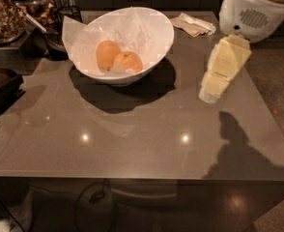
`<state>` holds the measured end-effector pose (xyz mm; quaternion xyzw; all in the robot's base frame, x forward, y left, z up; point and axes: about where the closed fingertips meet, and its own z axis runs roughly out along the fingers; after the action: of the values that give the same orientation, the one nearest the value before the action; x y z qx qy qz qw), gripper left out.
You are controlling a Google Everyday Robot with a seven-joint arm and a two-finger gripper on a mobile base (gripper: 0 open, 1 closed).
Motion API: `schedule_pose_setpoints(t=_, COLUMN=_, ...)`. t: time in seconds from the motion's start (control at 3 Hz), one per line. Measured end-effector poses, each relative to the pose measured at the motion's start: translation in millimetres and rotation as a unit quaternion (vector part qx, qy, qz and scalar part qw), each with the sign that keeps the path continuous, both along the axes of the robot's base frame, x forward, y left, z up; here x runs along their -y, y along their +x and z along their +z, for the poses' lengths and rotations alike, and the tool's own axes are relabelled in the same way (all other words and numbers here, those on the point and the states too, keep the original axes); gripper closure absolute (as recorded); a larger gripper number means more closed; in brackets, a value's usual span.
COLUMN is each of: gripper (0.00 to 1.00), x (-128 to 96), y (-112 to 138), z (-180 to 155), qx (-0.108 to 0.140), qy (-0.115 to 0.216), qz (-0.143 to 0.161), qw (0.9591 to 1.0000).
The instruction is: Pick orange from white bowl
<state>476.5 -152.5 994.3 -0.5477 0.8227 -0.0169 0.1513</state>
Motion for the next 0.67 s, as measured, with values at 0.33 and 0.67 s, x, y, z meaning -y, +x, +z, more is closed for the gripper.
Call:
schedule_pose_setpoints(t=0.33, gripper=0.0, x=-37.8, y=16.6, z=7.0, qx=-0.01, qy=0.017, qz=0.0, qw=0.9998)
schedule_pose_setpoints(t=0.67, gripper=0.0, x=-41.6, y=20.2, z=11.2, qx=0.003, qy=0.023, qz=0.002, qw=0.9997)
